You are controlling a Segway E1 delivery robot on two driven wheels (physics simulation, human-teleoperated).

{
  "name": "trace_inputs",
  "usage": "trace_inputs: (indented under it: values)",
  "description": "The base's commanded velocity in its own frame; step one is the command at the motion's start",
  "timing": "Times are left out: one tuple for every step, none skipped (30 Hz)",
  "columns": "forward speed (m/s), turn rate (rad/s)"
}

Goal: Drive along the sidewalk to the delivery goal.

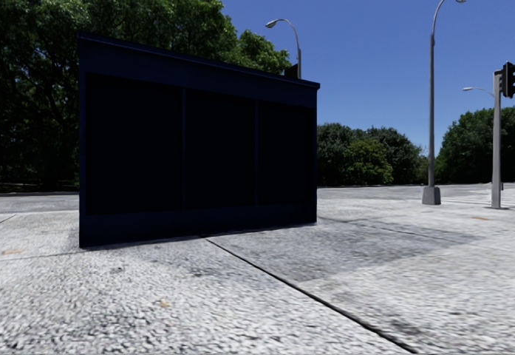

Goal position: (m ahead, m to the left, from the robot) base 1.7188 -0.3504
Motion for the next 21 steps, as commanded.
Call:
trace_inputs:
  values:
    - [1.58,-0.05]
    - [1.57,-0.05]
    - [1.55,-0.05]
    - [1.53,-0.05]
    - [1.49,-0.05]
    - [1.49,-0.05]
    - [1.41,-0.05]
    - [1.36,-0.05]
    - [1.28,-0.05]
    - [1.19,-0.05]
    - [1.15,-0.05]
    - [1.14,-0.04]
    - [1.13,0.00]
    - [1.13,0.00]
    - [1.13,0.00]
    - [1.13,0.00]
    - [1.11,0.00]
    - [1.09,0.00]
    - [1.07,0.00]
    - [1.05,0.00]
    - [1.05,0.00]
